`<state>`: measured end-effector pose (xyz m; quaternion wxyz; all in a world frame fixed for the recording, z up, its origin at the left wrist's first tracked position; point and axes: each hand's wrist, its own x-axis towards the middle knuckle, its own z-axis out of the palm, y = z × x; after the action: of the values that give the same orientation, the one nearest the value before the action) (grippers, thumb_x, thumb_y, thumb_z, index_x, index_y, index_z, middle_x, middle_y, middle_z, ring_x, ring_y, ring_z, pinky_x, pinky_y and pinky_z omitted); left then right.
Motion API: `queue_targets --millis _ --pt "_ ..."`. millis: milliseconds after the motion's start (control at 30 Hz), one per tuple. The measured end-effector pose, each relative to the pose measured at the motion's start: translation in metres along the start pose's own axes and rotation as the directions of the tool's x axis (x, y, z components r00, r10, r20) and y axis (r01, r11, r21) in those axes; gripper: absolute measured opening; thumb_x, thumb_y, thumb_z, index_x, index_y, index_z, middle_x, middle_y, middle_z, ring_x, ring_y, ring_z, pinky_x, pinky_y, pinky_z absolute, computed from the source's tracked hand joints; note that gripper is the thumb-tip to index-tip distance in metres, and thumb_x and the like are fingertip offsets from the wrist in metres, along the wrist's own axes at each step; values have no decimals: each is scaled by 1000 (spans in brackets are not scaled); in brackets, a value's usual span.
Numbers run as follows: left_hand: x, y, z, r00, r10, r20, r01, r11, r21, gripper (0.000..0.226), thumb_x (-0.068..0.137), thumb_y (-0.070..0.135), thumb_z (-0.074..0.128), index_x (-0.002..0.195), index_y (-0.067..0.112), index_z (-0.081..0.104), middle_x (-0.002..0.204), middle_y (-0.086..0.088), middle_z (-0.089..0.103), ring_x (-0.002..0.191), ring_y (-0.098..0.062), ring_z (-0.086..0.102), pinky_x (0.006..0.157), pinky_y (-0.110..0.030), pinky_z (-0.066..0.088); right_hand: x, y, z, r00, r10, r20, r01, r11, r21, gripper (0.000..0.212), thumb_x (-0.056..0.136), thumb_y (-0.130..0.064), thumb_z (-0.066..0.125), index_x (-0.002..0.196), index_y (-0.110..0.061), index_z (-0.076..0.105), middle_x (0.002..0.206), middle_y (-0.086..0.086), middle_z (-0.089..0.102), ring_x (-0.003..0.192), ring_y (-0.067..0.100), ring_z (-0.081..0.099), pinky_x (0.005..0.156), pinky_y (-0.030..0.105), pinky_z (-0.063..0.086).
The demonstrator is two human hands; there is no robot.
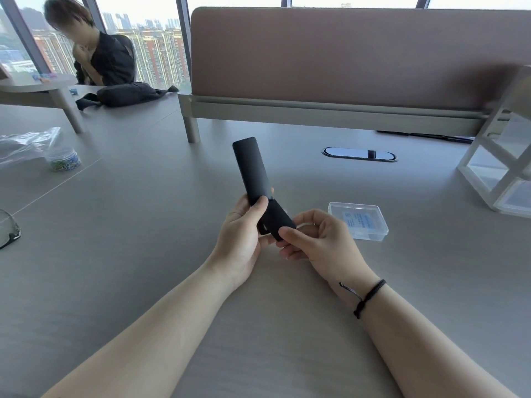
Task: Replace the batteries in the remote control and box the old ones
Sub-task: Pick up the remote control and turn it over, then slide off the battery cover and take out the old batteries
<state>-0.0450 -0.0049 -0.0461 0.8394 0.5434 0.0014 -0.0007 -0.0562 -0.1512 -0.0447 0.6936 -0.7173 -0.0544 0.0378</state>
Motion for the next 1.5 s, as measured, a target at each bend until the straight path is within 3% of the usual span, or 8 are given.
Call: queue_targets --millis 133,333,567,733,867,1067,1200,1500 --pt "9 -1 -4 981 61 -186 -62 998 0 19 101 20 48 108 17 66 88 -12 59 82 -24 58 78 -41 48 -1 1 0 998 6 65 -5 1000 -17 18 83 2 75 85 -8 60 63 10 73 54 23 69 57 32 59" --pt "21 9 -26 886 147 -439 -145 989 36 17 102 20 45 98 11 59 69 -9 56 53 -22 52 47 -30 39 -7 0 2 994 -11 111 44 956 -291 17 84 -12 77 92 -17 62 57 6 71 44 18 60 49 28 53" --pt "3 19 -9 990 30 -141 -47 993 -113 32 102 26 45 112 0 61 65 -17 59 49 -26 53 46 -29 41 -13 -1 6 978 -32 207 135 852 -505 31 80 -31 79 110 -30 71 89 -12 78 43 -2 51 51 18 38" --pt "-1 18 -5 998 45 -41 -47 997 -54 35 104 25 42 121 -2 57 67 -16 58 49 -26 50 44 -29 35 -14 4 7 954 -79 290 253 732 -632 34 81 -40 74 114 -43 69 77 -18 65 55 -6 52 60 18 35" --pt "-2 19 -3 999 41 -11 -41 998 -42 33 104 24 42 121 0 56 68 -16 57 49 -25 50 43 -29 39 -16 1 7 929 -104 356 290 804 -519 24 84 -30 76 105 -39 74 85 -13 72 48 0 47 53 10 30" --pt "-4 17 -2 997 -37 66 38 999 -17 34 102 28 44 120 4 62 74 -12 62 61 -23 56 54 -30 48 -11 3 8 953 -276 123 302 890 -342 15 83 -18 78 70 -21 70 65 6 69 45 4 39 47 18 34" --pt "-6 12 1 988 -109 108 114 993 -40 36 101 29 45 120 5 65 80 -11 60 72 -22 57 63 -29 53 -7 3 5 932 -363 -4 327 846 -421 13 80 -19 79 80 -24 67 66 -1 65 45 7 41 48 24 37" --pt "-4 8 -3 942 -189 279 194 981 11 51 99 41 43 134 5 50 81 -9 51 72 -20 48 73 -34 41 -7 4 3 926 -377 30 329 762 -558 29 79 -29 78 103 -32 62 53 -12 60 47 6 51 53 16 30"
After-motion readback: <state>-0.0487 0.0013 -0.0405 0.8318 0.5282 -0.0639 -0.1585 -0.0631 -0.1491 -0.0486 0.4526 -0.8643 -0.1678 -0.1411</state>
